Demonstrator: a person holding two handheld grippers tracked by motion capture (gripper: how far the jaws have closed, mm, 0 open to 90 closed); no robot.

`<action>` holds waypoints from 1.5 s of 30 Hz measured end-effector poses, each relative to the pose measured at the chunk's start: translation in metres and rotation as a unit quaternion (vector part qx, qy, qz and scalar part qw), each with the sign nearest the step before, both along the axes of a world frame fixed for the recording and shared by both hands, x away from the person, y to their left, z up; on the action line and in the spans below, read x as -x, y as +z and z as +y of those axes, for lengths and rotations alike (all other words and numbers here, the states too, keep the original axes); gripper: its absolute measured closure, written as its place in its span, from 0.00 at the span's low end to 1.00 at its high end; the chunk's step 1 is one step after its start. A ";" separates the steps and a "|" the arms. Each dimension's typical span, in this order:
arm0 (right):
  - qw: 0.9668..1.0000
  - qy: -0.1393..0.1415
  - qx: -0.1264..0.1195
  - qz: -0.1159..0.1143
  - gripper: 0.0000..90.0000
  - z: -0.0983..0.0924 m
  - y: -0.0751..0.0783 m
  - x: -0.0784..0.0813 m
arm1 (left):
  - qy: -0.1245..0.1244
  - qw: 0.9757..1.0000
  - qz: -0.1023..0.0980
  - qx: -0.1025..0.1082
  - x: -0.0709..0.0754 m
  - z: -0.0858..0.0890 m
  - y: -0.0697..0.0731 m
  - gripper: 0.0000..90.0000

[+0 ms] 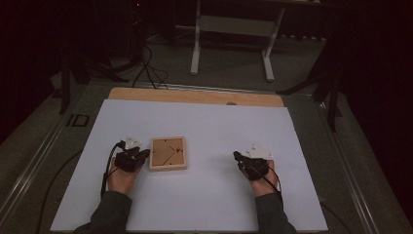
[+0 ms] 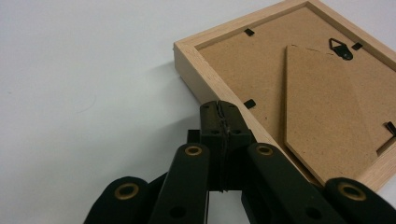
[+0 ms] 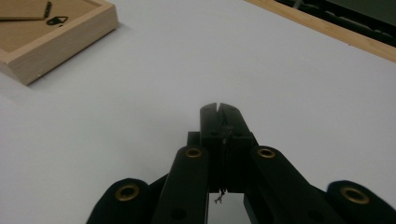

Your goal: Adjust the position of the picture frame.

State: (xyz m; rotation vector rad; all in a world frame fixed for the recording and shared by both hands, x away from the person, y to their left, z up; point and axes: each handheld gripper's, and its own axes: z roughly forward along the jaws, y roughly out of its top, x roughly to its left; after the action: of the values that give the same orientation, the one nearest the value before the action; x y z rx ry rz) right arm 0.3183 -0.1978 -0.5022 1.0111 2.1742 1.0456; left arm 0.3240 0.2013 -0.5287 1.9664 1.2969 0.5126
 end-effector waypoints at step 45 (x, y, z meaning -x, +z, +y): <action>0.994 0.076 -0.006 0.076 1.00 0.067 -0.029 0.001 | -0.058 0.998 0.007 0.001 -0.004 -0.056 -0.011 1.00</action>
State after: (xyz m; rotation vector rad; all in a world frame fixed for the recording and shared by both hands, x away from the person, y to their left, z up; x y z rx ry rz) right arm 0.3175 -0.1309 -0.5311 0.9720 2.4014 1.0830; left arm 0.3281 0.1456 -0.5398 2.0317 1.1831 0.4415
